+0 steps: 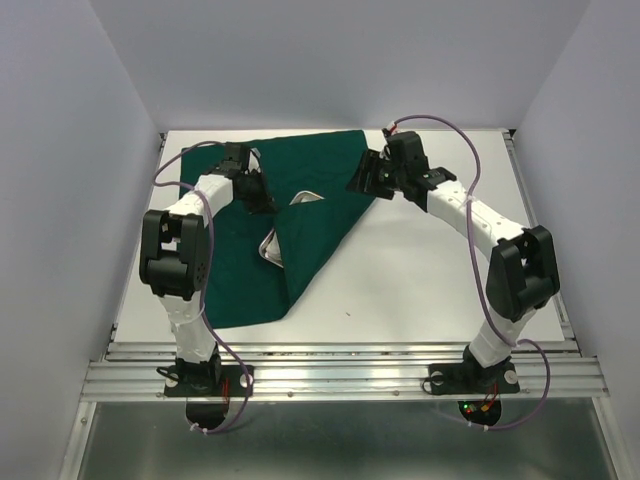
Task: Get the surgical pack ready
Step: Pack the surgical kit at the center of the board.
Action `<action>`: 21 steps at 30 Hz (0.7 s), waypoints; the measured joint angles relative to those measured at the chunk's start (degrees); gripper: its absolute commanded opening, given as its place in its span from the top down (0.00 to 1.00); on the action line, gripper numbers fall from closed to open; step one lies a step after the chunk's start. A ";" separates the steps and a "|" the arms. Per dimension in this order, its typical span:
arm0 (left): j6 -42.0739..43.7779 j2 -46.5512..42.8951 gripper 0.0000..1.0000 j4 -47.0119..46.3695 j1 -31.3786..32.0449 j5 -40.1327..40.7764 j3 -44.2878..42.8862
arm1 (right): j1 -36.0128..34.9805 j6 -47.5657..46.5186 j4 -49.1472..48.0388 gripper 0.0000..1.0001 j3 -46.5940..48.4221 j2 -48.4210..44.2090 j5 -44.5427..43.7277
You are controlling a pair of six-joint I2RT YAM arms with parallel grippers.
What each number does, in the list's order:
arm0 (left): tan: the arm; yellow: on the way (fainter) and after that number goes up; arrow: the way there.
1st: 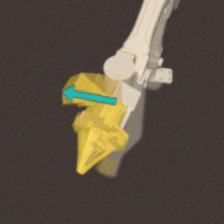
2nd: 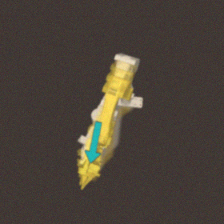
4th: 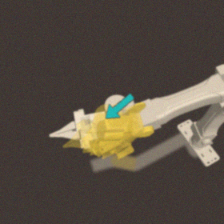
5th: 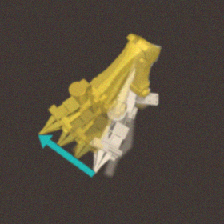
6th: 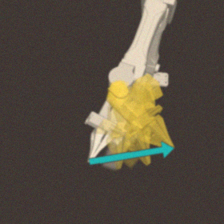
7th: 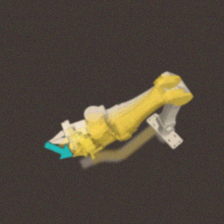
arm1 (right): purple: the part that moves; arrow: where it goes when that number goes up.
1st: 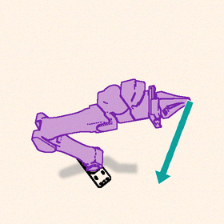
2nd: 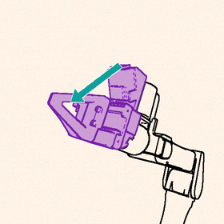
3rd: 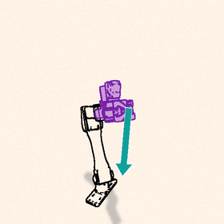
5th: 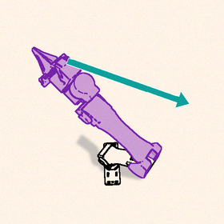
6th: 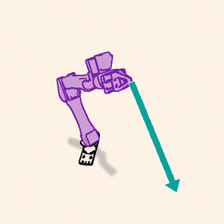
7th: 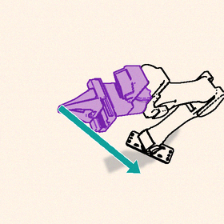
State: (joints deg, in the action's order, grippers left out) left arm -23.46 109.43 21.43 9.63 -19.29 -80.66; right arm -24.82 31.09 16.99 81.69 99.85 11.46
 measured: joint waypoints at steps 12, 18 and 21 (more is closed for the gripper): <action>-1.16 3.80 1.00 1.22 -1.27 1.36 -3.37 | 1.95 -1.73 1.81 0.37 10.49 9.07 -1.49; -1.16 4.85 1.00 1.16 -1.25 1.40 -3.37 | 4.70 -2.40 2.49 0.37 18.75 14.88 -2.03; -1.16 5.92 1.00 1.14 -1.20 1.33 -3.37 | 6.27 -2.97 2.99 0.37 26.01 20.06 -2.32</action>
State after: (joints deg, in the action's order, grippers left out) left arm -24.62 115.35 22.57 8.43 -17.96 -84.03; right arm -18.55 28.12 19.99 107.70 119.92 9.15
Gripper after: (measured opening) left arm 0.025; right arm 0.630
